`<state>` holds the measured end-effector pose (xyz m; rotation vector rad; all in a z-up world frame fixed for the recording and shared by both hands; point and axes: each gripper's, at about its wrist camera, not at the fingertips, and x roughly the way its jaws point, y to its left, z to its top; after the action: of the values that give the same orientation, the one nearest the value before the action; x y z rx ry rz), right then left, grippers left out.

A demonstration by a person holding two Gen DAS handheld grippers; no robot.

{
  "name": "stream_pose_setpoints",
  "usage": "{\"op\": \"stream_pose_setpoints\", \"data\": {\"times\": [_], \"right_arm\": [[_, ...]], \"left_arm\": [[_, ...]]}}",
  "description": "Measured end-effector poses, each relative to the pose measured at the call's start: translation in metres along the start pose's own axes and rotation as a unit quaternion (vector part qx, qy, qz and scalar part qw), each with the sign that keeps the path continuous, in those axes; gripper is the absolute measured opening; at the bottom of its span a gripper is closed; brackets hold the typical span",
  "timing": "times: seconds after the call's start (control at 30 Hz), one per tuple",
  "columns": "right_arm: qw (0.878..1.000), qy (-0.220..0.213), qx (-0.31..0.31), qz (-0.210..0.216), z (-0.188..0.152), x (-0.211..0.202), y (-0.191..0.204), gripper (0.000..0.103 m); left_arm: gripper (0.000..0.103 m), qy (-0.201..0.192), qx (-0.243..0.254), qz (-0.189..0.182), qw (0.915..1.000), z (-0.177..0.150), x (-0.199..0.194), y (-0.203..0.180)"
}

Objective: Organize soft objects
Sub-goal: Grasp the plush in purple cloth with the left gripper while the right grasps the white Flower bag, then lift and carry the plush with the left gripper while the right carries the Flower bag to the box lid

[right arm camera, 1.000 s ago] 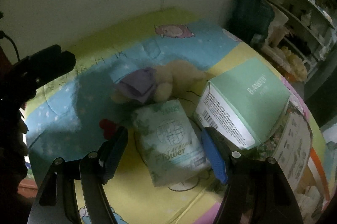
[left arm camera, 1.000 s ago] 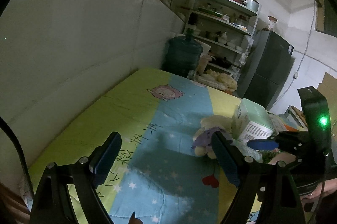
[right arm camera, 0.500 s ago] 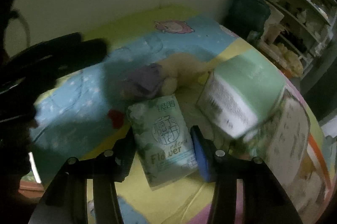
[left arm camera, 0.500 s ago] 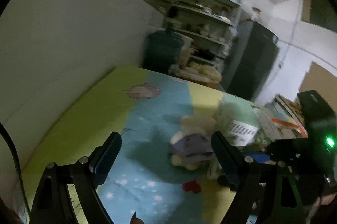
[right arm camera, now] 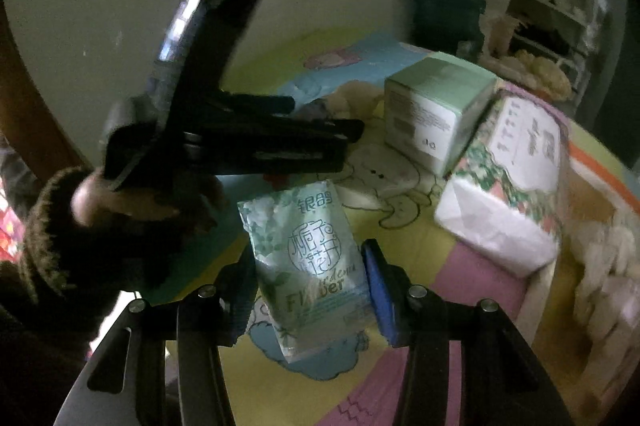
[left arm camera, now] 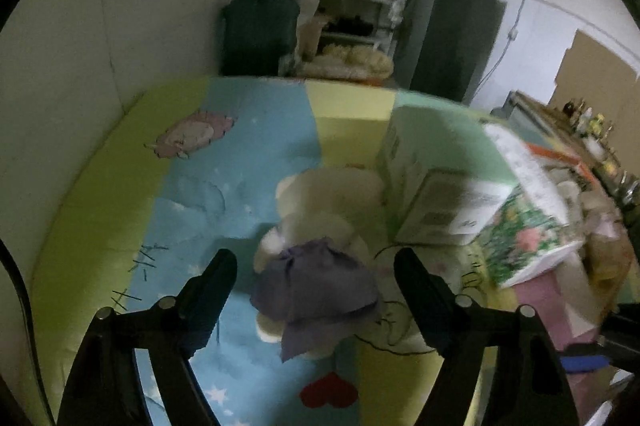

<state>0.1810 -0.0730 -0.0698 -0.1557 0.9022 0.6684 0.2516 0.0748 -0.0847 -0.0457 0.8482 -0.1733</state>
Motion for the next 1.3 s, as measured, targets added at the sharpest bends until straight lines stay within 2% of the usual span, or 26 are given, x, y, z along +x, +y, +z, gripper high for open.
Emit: {"op": "stream_pose_setpoints", "data": {"times": [0.03,0.07,0.1,0.3,0.6,1.03,1.3], "right_arm": [[1.0,-0.001,0.004,0.002,-0.003,-0.002,-0.001,0.052],[1.0,-0.002,0.007,0.004,-0.004,-0.003,-0.002,0.052],[1.0,-0.004,0.011,0.005,-0.005,-0.005,-0.004,0.052],[0.999,-0.017,0.031,0.012,-0.011,-0.012,-0.01,0.052],[0.998,-0.034,0.042,0.021,-0.015,-0.025,-0.012,0.052],[0.995,-0.08,0.053,0.011,-0.023,-0.067,-0.015,0.052],[0.992,-0.104,0.07,-0.008,-0.031,-0.091,-0.025,0.052]], "left_arm": [[0.077,0.011,-0.005,0.001,0.9999,0.0,0.004,0.001],[0.066,0.015,-0.01,-0.001,0.9998,-0.001,0.005,0.001],[0.06,0.015,-0.014,0.002,0.9998,-0.001,0.006,0.002],[0.047,0.004,-0.031,-0.006,0.9995,-0.003,0.0,0.007],[0.044,-0.041,-0.05,0.019,0.9978,-0.008,-0.022,0.005],[0.044,-0.095,-0.035,0.042,0.994,-0.015,-0.078,-0.023],[0.044,-0.115,-0.018,0.027,0.9928,-0.019,-0.099,-0.051]]}}
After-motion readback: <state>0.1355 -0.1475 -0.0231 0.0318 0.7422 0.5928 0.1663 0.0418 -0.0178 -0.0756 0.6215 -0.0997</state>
